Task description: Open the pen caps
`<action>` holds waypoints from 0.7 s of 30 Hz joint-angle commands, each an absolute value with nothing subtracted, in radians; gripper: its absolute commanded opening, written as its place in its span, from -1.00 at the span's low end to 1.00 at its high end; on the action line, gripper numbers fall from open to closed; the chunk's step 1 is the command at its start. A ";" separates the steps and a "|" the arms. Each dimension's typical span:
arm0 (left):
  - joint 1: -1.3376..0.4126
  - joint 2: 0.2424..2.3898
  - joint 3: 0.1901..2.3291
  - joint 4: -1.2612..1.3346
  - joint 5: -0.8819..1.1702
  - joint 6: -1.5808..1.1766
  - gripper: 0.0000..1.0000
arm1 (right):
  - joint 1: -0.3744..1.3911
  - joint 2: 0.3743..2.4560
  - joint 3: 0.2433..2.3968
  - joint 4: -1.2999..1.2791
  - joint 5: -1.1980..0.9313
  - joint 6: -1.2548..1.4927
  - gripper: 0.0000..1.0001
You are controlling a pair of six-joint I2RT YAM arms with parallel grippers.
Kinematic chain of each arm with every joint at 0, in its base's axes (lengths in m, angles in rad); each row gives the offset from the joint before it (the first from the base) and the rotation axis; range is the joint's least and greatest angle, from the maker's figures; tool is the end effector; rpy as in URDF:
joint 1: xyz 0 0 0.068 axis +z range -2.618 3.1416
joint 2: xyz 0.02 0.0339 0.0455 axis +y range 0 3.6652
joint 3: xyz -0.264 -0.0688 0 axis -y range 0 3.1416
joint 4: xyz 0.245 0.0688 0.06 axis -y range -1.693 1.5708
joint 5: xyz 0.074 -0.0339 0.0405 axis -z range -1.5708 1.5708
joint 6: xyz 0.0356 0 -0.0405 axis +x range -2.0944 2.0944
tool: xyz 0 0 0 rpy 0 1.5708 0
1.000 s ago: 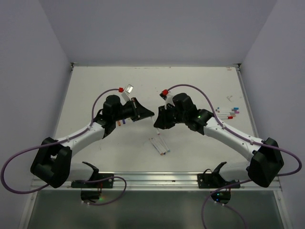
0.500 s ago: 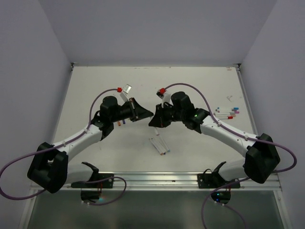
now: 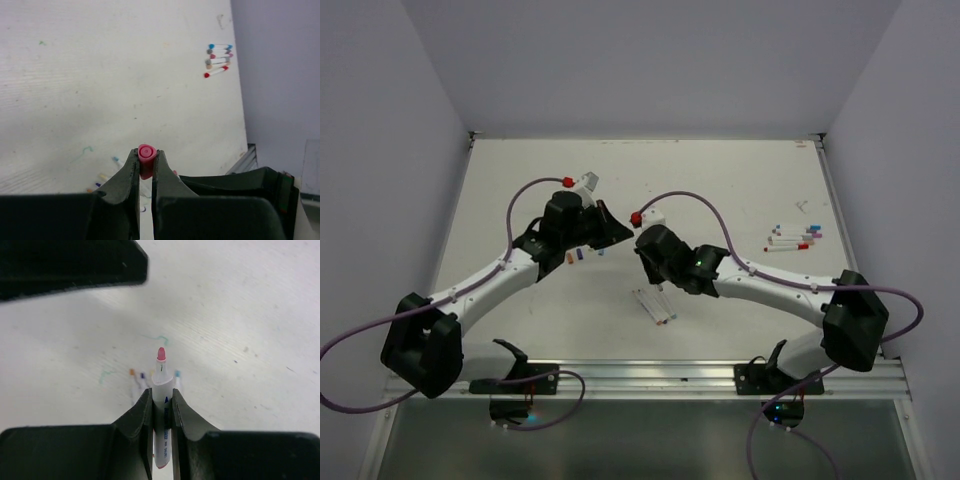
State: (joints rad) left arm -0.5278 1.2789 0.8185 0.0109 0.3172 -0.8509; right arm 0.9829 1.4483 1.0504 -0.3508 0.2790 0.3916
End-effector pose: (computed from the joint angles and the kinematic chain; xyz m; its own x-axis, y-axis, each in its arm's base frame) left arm 0.2426 -0.1543 0.2644 -0.7898 -0.3665 -0.4919 0.1933 0.6124 -0.7665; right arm 0.1835 0.2576 0.2622 -0.6115 -0.2560 -0.7487 -0.4919 0.8642 0.1063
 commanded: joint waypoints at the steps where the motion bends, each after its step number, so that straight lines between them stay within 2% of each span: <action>1: -0.545 1.330 0.859 -0.084 0.146 -0.779 -1.00 | 1.015 1.482 1.078 -0.485 0.623 0.397 -1.00; 14: -0.545 1.508 0.900 -0.066 0.193 -0.677 -1.00 | 0.919 1.471 0.931 -0.420 0.391 0.384 -1.00; 21: -0.546 1.611 0.939 -0.107 0.141 -0.632 -1.00 | 0.913 1.540 0.931 -0.394 0.305 0.373 -0.95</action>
State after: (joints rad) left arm -0.5400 1.5921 0.8917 -0.0971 0.1818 -0.6846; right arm 0.9096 1.5192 0.9268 -0.4351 0.3630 0.3828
